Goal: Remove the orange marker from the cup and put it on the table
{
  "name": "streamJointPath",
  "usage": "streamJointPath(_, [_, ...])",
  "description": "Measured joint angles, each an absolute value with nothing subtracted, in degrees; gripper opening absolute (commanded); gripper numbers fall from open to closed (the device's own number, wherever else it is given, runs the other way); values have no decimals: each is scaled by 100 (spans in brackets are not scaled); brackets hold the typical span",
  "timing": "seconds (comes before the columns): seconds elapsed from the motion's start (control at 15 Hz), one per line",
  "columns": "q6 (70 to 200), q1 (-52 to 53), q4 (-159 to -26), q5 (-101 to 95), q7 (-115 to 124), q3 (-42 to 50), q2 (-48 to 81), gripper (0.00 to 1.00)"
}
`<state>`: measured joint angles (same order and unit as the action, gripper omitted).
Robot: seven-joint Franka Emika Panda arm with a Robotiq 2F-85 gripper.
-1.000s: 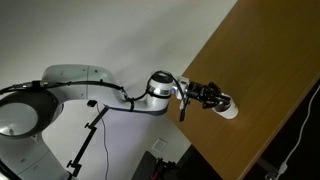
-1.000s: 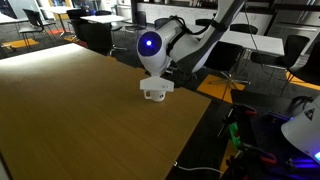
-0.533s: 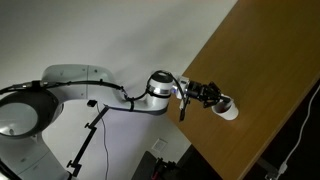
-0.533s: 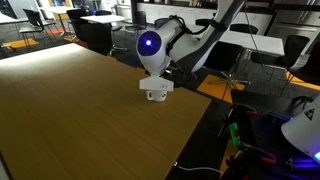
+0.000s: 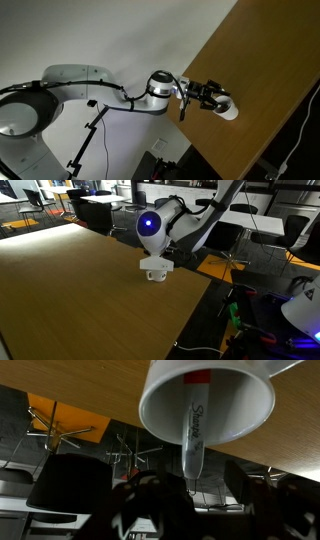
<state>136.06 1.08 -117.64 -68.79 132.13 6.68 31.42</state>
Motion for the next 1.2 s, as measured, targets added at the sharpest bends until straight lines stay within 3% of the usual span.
streamJointPath(0.53, [13391,102,-11764,-6879,13213,668,3155,73])
streamJointPath(0.6, [13349,100,-11763,-6879,13213,669,3166,48])
streamJointPath(0.67, [13320,96,-11762,-6879,13213,669,3182,48])
streamJointPath(1.07, [13235,95,-11730,-6879,13213,668,3281,2])
streamJointPath(1.2, [13215,97,-11702,-6879,13213,667,3294,6])
